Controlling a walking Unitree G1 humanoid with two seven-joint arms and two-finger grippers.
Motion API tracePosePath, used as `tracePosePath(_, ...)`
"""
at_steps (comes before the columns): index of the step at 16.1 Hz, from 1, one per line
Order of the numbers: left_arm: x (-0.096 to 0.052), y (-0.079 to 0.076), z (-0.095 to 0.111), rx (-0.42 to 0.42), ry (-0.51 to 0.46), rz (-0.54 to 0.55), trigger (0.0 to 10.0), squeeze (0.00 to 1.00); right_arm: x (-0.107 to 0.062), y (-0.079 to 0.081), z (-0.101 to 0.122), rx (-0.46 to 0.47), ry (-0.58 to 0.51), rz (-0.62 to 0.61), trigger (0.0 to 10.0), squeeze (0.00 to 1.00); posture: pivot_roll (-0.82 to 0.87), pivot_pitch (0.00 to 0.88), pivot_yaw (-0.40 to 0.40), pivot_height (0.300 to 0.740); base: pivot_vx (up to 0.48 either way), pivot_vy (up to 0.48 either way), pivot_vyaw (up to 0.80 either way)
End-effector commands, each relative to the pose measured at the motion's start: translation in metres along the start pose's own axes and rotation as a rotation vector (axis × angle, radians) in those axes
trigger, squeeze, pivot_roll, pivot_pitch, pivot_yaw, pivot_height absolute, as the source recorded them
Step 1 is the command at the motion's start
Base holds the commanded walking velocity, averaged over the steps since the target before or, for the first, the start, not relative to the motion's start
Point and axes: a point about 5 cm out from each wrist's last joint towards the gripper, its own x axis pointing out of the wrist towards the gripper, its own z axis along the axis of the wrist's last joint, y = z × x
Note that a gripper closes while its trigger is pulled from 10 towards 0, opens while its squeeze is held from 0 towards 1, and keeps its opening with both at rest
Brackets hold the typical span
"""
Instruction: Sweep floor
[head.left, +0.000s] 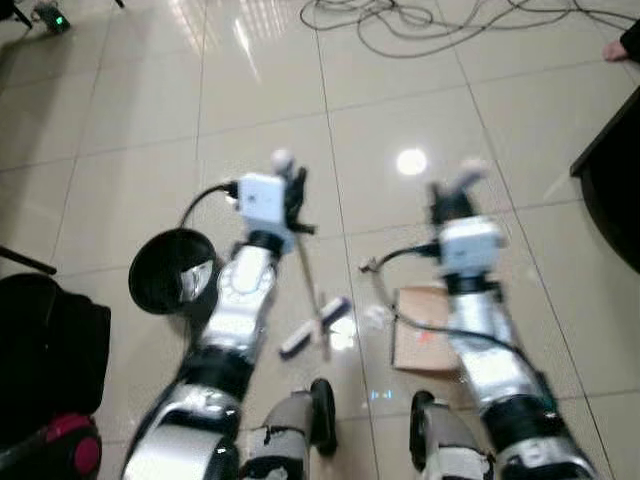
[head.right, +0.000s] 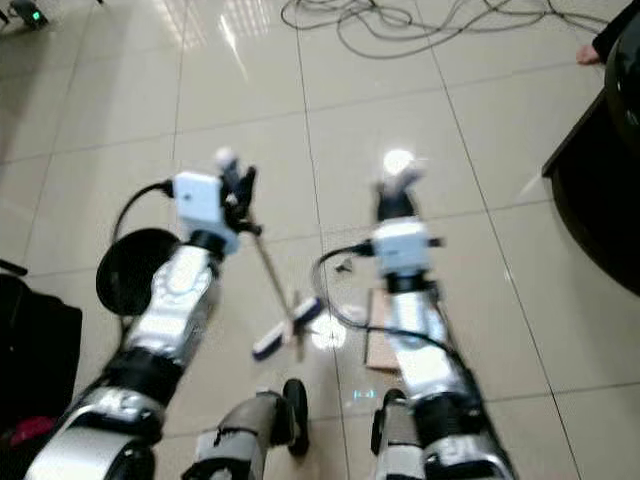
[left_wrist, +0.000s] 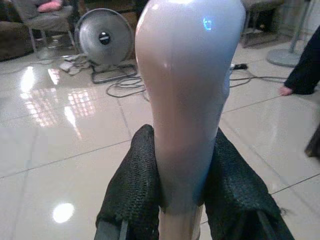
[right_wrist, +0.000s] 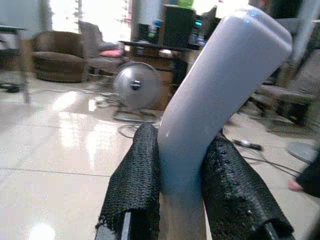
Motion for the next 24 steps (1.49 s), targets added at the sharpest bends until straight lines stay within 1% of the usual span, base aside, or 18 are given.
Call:
tracePosePath(1, -0.004, -0.004, -0.01, -0.032, 0.037, 0.017, 10.0, 0.0, -0.014, 0.02, -0.006, 0.037, 0.037, 0.05, 10.0, 0.0, 0.25, 0.383, 0.198, 0.74, 0.0, 0.0, 0.0)
tracePosePath(3, -0.003, -0.019, -0.006, -0.134, 0.026, 0.034, 10.0, 0.0, -0.016, 0.026, -0.005, 0.056, 0.035, 0.05, 10.0, 0.0, 0.25, 0.377, 0.196, 0.74, 0.0, 0.0, 0.0)
tracePosePath(5, 0.001, -0.033, 0.003, -0.208, -0.005, 0.026, 10.0, 0.0, -0.014, 0.028, -0.006, 0.056, 0.032, 0.046, 10.0, 0.0, 0.25, 0.372, 0.189, 0.74, 0.0, 0.0, 0.0)
tracePosePath(6, 0.003, -0.039, 0.014, -0.255, -0.036, 0.019, 10.0, 0.0, -0.011, 0.026, -0.006, 0.056, 0.033, 0.044, 10.0, 0.0, 0.24, 0.366, 0.18, 0.74, 0.0, 0.0, 0.0)
tracePosePath(7, 0.005, -0.042, 0.021, -0.285, -0.054, 0.007, 10.0, 0.0, -0.009, 0.024, -0.008, 0.054, 0.036, 0.043, 10.0, 0.0, 0.24, 0.355, 0.164, 0.74, 0.0, 0.0, 0.0)
tracePosePath(8, 0.005, -0.043, 0.026, -0.292, -0.07, -0.006, 10.0, 0.0, -0.007, 0.023, -0.008, 0.052, 0.035, 0.041, 10.0, 0.0, 0.24, 0.351, 0.16, 0.74, 0.0, 0.0, 0.0)
tracePosePath(9, 0.003, -0.043, 0.039, -0.288, -0.118, -0.068, 10.0, 0.0, -0.002, 0.019, -0.008, 0.048, 0.032, 0.036, 10.0, 0.0, 0.22, 0.327, 0.142, 0.74, 0.0, 0.0, 0.0)
tracePosePath(11, -0.003, -0.034, 0.05, -0.254, -0.159, -0.116, 10.0, 0.0, 0.004, 0.015, -0.005, 0.044, 0.017, 0.031, 10.0, 0.0, 0.2, 0.295, 0.122, 0.74, 0.0, 0.0, 0.0)
tracePosePath(13, -0.006, -0.017, 0.056, -0.182, -0.168, -0.147, 10.0, 0.0, 0.008, 0.01, -0.003, 0.046, 0.004, 0.024, 10.0, 0.0, 0.17, 0.235, 0.087, 0.74, 0.0, 0.0, 0.0)
tracePosePath(14, -0.006, 0.0, 0.063, -0.123, -0.198, -0.139, 10.0, 0.0, 0.01, 0.007, -0.002, 0.06, -0.002, 0.009, 10.0, 0.0, 0.16, 0.217, 0.078, 0.74, 0.0, 0.0, 0.0)
tracePosePath(16, -0.002, 0.02, 0.072, -0.063, -0.216, -0.098, 10.0, 0.0, 0.013, 0.004, -0.001, 0.08, 0.001, -0.004, 10.0, 0.0, 0.15, 0.182, 0.062, 0.74, 0.0, 0.0, 0.0)
tracePosePath(17, 0.002, 0.035, 0.083, -0.036, -0.246, -0.064, 10.0, 0.0, 0.013, 0.001, 0.001, 0.101, -0.008, -0.016, 10.0, 0.0, 0.14, 0.143, 0.051, 0.74, 0.0, 0.0, 0.0)
tracePosePath(18, 0.005, 0.044, 0.086, -0.018, -0.253, -0.035, 10.0, 0.0, 0.014, -0.004, 0.003, 0.116, -0.018, -0.049, 10.0, 0.0, 0.13, 0.115, 0.047, 0.74, 0.0, 0.0, 0.0)
tracePosePath(19, 0.006, 0.048, 0.087, -0.015, -0.251, -0.025, 10.0, 0.0, 0.014, -0.007, 0.003, 0.123, -0.018, -0.065, 10.0, 0.0, 0.12, 0.102, 0.044, 0.74, 0.0, 0.0, 0.0)
tracePosePath(20, 0.006, 0.053, 0.085, 0.002, -0.236, -0.009, 10.0, 0.0, 0.014, -0.011, 0.005, 0.134, -0.024, -0.088, 10.0, 0.0, 0.12, 0.097, 0.044, 0.74, 0.0, 0.0, 0.0)
tracePosePath(21, 0.005, 0.06, 0.078, 0.018, -0.196, -0.003, 10.0, 0.0, 0.015, -0.017, 0.009, 0.163, -0.03, -0.123, 10.0, 0.0, 0.1, 0.062, 0.042, 0.74, 0.0, 0.0, 0.0)
tracePosePath(22, 0.0, 0.067, 0.06, 0.034, -0.07, -0.003, 10.0, 0.0, 0.019, -0.019, 0.018, 0.242, -0.046, -0.13, 10.0, 0.0, 0.07, 0.038, 0.046, 0.74, 0.0, 0.0, 0.0)
tracePosePath(24, -0.009, 0.074, 0.047, 0.049, 0.005, 0.019, 10.0, 0.0, 0.025, -0.02, 0.027, 0.342, -0.022, -0.131, 10.0, 0.0, 0.05, 0.024, 0.047, 0.74, 0.0, 0.0, 0.0)
